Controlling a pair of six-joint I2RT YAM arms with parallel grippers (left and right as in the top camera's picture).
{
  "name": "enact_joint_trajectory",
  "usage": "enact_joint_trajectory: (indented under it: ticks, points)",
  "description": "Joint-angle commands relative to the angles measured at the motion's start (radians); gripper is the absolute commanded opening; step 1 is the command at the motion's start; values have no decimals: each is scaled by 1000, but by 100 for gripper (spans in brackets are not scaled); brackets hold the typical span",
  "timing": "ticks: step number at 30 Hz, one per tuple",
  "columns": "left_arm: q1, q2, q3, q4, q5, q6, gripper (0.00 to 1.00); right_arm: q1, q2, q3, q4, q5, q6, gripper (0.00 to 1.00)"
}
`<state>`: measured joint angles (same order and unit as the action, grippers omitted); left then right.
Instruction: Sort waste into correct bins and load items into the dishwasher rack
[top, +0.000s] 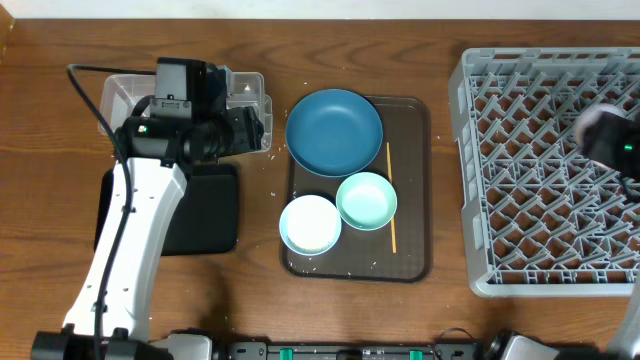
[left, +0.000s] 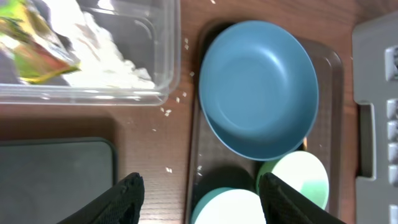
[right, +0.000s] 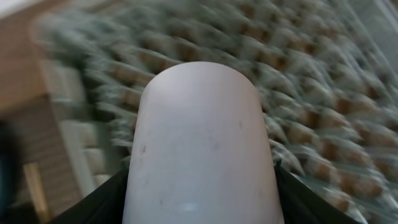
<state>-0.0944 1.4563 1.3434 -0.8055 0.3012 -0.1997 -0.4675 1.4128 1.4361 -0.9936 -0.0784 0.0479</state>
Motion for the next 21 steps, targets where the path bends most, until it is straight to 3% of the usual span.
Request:
enact_joint_trajectory:
  ticks: [1, 10, 21]
  points:
    - [1, -18, 3, -5, -56, 24, 62, -100, 98, 84, -52, 53, 7, 34]
    - [1, -18, 3, -7, -56, 23, 62, -291, 373, 442, -206, 57, 10, 36]
    - [1, -18, 3, -24, -56, 24, 62, -426, 561, 468, -201, 72, 61, 36]
